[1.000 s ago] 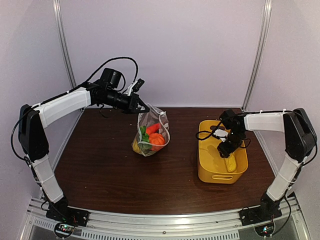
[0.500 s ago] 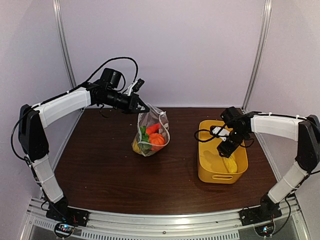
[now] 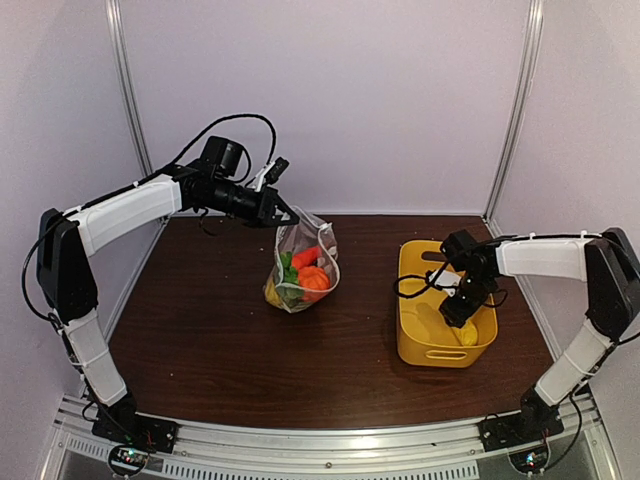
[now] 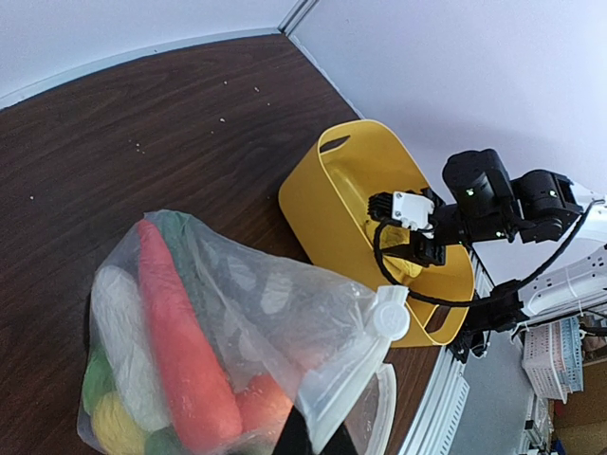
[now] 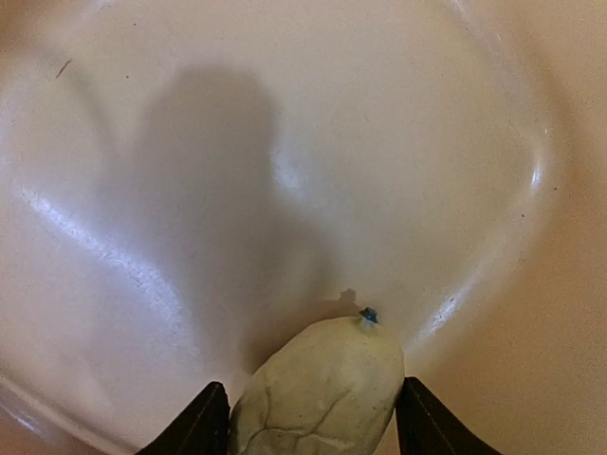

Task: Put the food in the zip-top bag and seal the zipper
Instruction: Pick up the fake fruit from the bin.

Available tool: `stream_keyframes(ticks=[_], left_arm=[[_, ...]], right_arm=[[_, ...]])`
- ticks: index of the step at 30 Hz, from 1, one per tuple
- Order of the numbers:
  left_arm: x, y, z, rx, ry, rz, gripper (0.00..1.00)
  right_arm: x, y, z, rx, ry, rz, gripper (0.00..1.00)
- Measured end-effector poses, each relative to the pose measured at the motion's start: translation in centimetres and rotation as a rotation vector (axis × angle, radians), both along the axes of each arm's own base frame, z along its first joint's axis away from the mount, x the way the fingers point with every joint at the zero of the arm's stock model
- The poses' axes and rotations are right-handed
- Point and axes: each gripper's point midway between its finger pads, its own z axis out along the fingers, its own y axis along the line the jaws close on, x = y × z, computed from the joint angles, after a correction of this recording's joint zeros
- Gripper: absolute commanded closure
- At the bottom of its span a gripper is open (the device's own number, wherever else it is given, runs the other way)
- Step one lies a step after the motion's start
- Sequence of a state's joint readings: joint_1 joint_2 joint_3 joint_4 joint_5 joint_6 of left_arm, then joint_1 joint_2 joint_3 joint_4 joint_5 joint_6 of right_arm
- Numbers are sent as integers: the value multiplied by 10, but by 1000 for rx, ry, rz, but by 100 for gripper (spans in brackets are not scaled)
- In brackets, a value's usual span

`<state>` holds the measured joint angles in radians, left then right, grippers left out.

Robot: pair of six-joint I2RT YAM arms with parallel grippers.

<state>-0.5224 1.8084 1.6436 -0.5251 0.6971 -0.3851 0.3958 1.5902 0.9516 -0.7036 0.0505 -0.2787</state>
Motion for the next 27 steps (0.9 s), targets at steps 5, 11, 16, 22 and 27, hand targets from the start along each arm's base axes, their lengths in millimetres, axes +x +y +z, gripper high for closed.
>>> stream_keyframes(ticks=[5,11,16,22,27], left_arm=[[0,0,0,0,0,0,100],[0,0,0,0,0,0,100],[0,0,0,0,0,0,100],[0,0,0,0,0,0,100],[0,0,0,0,0,0,100]], right_arm=[[4,2,-3,5,4,-19,53],[9,9,-2,40,1,-23,68],[8,13,1,65,11,-10,73],[12,19,30,101,-41,11,73],[34,32,89,176,-192,60,73]])
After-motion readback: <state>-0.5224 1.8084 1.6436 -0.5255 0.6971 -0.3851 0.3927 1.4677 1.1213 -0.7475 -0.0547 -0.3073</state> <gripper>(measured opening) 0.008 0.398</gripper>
